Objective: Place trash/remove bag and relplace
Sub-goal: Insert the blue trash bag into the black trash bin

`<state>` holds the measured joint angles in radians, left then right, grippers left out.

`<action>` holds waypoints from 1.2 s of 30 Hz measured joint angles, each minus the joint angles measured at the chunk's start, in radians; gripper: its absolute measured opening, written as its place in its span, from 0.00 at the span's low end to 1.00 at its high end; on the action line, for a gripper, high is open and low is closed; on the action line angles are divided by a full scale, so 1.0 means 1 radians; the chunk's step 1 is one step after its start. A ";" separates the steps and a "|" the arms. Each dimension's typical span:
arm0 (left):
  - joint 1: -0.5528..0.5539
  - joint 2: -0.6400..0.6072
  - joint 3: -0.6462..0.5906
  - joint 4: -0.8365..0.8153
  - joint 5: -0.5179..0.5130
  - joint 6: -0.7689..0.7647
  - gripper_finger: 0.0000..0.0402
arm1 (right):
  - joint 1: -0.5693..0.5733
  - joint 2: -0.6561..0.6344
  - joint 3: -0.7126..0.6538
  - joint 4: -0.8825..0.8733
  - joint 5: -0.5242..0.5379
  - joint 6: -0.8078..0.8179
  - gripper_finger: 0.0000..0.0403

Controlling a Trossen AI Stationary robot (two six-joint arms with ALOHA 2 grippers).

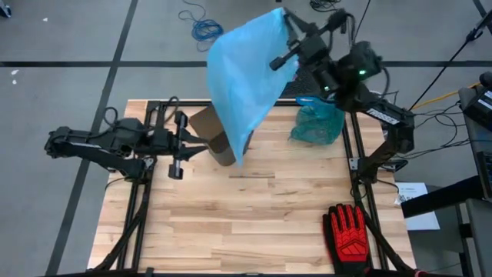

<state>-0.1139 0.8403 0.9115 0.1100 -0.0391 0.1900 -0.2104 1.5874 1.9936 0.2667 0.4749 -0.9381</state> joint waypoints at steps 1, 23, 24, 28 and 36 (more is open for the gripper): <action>0.000 0.004 0.000 -0.005 0.000 0.000 0.15 | 0.012 0.002 -0.001 -0.006 0.007 -0.013 0.00; 0.000 0.007 0.000 -0.007 -0.145 0.001 0.15 | 0.153 0.027 0.122 -0.025 0.194 0.011 0.00; 0.000 0.007 0.000 -0.006 -0.151 0.001 0.15 | 0.139 0.042 0.122 -0.024 0.195 0.021 0.00; 0.000 0.007 0.000 -0.008 -0.154 0.000 0.15 | 0.073 0.100 0.121 0.013 0.185 0.033 0.00; 0.000 0.008 0.000 -0.024 -0.149 0.000 0.15 | -0.046 0.217 0.214 0.145 0.176 0.020 0.00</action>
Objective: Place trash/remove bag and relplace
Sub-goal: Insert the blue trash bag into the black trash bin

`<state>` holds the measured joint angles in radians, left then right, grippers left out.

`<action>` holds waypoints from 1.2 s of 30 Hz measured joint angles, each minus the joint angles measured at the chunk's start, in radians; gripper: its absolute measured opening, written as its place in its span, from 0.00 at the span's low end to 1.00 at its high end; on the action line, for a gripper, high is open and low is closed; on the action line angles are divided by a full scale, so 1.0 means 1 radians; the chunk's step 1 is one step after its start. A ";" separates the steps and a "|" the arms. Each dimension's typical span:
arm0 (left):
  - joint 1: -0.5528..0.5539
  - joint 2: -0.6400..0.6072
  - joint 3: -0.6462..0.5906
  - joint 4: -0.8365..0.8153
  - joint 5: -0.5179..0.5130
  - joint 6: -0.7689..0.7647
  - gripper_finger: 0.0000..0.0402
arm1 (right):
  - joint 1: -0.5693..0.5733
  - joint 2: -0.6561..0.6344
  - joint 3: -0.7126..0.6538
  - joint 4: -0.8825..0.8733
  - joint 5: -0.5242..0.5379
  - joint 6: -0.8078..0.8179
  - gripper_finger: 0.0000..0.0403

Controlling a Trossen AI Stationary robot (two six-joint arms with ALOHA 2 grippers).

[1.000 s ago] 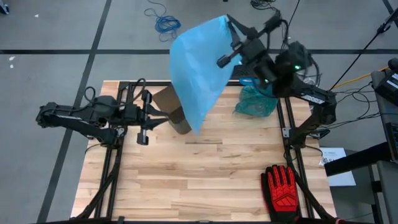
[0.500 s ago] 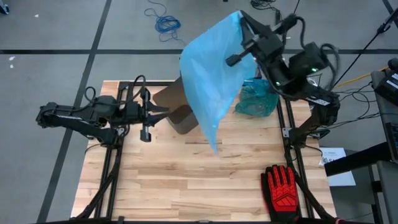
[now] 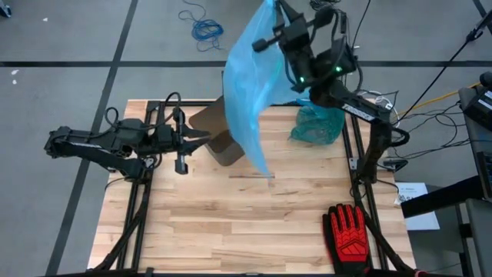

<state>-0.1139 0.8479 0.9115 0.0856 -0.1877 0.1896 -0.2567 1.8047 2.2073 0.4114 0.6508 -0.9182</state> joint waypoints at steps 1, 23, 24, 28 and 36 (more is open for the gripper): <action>0.000 0.004 0.000 -0.001 0.015 0.000 0.15 | -0.010 0.015 0.027 -0.009 -0.001 0.010 0.00; 0.001 0.365 0.038 0.440 0.203 0.010 0.15 | -0.045 0.131 0.111 -0.062 -0.028 0.148 0.00; 0.001 0.387 0.056 0.440 0.202 0.010 0.15 | -0.045 0.131 0.112 -0.062 -0.028 0.148 0.00; 0.001 0.484 0.139 0.414 0.159 0.010 0.15 | -0.045 0.131 0.112 -0.061 -0.028 0.151 0.00; 0.004 0.525 0.197 0.190 -0.288 0.030 0.12 | -0.029 0.130 0.112 -0.063 -0.022 0.109 0.00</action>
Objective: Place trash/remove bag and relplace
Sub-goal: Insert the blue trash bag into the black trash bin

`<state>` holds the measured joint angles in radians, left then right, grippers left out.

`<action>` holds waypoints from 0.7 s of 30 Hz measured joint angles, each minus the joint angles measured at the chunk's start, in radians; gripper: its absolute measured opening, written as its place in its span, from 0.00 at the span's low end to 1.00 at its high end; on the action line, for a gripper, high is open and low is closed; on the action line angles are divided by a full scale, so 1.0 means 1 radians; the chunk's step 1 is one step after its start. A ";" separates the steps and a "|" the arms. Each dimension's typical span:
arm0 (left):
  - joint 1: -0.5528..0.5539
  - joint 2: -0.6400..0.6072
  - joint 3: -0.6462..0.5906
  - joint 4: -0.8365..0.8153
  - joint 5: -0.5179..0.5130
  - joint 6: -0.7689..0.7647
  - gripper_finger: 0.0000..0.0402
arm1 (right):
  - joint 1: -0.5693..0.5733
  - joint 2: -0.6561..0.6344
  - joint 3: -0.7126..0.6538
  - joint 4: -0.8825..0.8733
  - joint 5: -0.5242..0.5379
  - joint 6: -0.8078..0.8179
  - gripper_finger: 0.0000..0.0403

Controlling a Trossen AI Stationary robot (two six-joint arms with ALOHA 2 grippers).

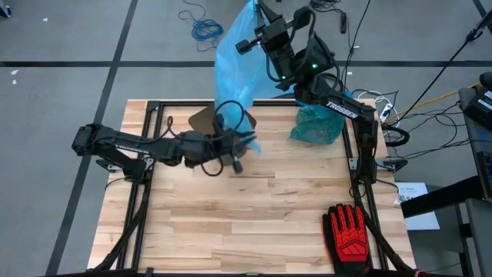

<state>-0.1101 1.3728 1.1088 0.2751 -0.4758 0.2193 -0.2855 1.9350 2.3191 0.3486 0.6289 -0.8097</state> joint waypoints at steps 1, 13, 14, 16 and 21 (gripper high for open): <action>0.000 -0.004 0.000 -0.023 -0.041 0.000 0.10 | 0.001 0.000 0.000 -0.001 0.000 -0.003 0.00; -0.023 -0.048 0.000 -0.253 -0.250 -0.078 0.00 | 0.026 -0.002 0.000 -0.075 0.028 -0.040 0.00; -0.028 -0.048 0.000 -0.272 -0.274 -0.083 0.00 | 0.026 -0.002 0.000 -0.082 0.029 -0.040 0.00; -0.038 -0.048 0.000 -0.314 -0.338 -0.102 0.00 | 0.026 -0.002 0.000 -0.096 0.030 -0.039 0.00; -0.055 -0.048 0.000 -0.451 -0.490 -0.176 0.00 | 0.026 -0.002 0.000 -0.135 0.032 -0.021 0.00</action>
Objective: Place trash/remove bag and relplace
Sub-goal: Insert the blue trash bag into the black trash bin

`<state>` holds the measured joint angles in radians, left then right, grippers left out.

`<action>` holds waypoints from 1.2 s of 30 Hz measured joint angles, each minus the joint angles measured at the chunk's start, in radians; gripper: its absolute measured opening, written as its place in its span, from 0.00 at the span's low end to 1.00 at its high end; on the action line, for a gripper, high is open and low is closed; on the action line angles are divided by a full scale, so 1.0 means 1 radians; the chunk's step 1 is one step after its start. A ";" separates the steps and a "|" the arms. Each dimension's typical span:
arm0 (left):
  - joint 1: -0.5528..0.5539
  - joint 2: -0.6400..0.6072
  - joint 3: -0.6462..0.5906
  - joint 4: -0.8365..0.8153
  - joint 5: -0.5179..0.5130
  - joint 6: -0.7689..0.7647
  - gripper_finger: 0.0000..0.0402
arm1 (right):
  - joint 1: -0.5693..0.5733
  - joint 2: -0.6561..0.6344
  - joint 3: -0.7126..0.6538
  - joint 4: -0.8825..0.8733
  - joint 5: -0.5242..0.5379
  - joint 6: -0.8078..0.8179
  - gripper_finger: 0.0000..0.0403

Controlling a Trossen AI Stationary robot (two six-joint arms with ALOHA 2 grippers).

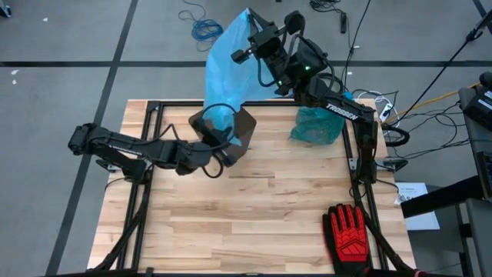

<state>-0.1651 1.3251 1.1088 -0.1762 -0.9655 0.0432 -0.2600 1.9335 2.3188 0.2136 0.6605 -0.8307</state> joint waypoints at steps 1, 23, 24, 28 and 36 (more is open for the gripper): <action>-0.001 0.000 0.000 -0.027 -0.026 -0.020 0.00 | 0.000 0.000 0.000 0.000 -0.004 -0.001 0.00; -0.034 -0.028 -0.104 -0.075 0.126 -0.216 0.00 | 0.000 0.000 0.000 -0.408 -0.093 0.172 0.00; -0.044 -0.042 -0.103 -0.069 0.134 -0.213 0.00 | 0.000 0.000 0.000 -0.428 -0.097 0.181 0.00; -0.086 -0.100 -0.103 -0.057 0.185 -0.195 0.00 | 0.000 0.000 0.000 -0.485 -0.141 0.166 0.00; -0.170 -0.239 -0.102 -0.052 0.130 -0.134 0.00 | 0.018 -0.009 0.000 -0.581 -0.223 0.111 0.00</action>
<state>-0.3356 1.0857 1.0065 -0.2279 -0.8356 -0.0908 -0.2425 1.9241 2.3188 -0.3675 0.4373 -0.7199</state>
